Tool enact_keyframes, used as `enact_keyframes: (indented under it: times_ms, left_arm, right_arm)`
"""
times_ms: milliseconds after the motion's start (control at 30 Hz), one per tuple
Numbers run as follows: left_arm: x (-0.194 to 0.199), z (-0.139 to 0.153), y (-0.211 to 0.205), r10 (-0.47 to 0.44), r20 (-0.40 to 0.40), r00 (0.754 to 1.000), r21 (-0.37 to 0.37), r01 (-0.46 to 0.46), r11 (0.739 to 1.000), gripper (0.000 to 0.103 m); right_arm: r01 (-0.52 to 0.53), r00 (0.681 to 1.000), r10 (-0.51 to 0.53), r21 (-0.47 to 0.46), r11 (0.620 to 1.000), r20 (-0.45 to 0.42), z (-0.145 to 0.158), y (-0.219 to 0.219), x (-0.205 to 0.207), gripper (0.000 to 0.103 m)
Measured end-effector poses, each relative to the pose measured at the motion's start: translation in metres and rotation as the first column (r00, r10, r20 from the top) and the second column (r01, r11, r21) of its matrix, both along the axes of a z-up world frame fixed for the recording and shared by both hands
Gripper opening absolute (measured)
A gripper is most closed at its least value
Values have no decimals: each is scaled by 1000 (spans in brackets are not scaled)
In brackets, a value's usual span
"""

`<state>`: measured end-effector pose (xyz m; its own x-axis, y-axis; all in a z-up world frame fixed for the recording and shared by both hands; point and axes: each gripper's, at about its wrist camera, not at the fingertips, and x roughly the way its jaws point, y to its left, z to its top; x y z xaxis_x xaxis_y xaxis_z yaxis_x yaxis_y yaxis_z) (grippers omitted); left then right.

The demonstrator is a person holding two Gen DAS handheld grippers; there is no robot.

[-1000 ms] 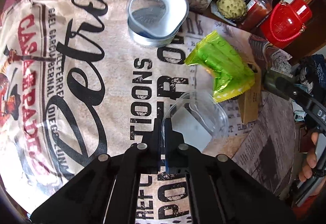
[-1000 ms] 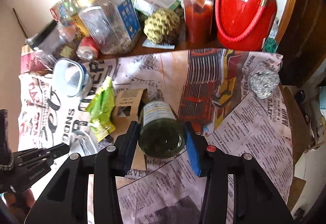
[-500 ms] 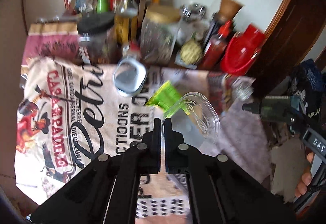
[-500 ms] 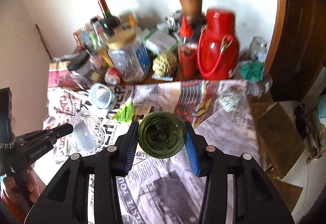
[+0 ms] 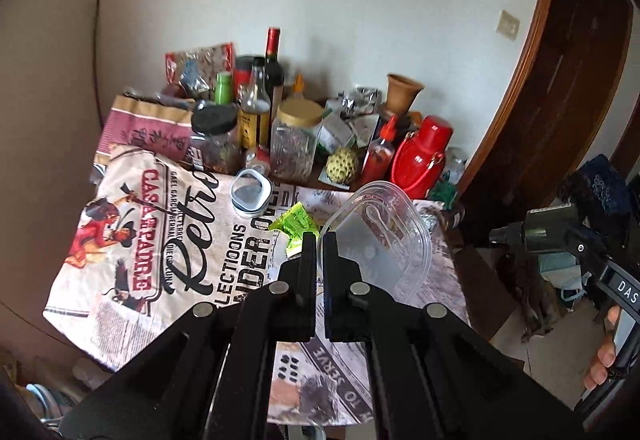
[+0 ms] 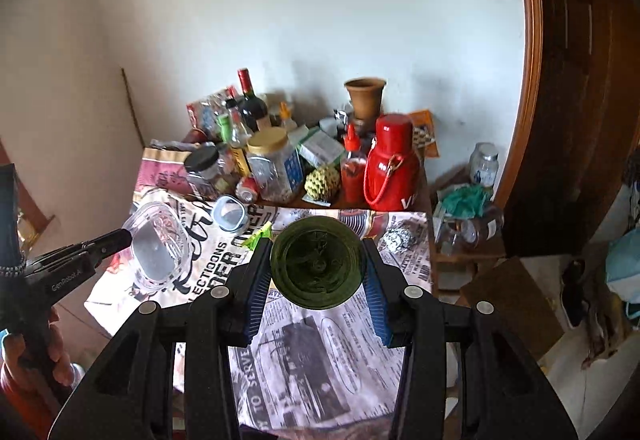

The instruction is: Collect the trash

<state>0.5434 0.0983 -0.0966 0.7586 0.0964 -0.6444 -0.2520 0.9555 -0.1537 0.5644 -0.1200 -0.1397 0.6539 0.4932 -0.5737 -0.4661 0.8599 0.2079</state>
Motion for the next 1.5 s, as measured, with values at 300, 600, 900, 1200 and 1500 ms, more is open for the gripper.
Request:
enact_keyframes:
  times_ms: [300, 600, 900, 1200, 1500]
  left_arm:
    - [-60, 39, -15, -35, 99, 994, 37, 32, 999, 1]
    - [-139, 43, -3, -132, 123, 984, 62, 125, 990, 1]
    - [-238, 18, 26, -201, 71, 977, 47, 198, 979, 1]
    - [-280, -27, 40, -256, -61, 965, 8, 257, 966, 1]
    - [-275, -94, 22, -315, -209, 926, -28, 316, 948, 1]
  right_arm:
    - [27, 998, -29, 41, 999, 61, 23, -20, -52, 40]
    - [99, 992, -103, 57, 993, 79, 29, -6, -134, 40]
    - [157, 987, -158, 49, 986, 16, 5, 22, -231, 40]
    - [180, 977, -179, -9, 984, -119, -31, 43, -285, 40]
    - [201, 957, -209, -57, 978, -202, -79, 43, -292, 40]
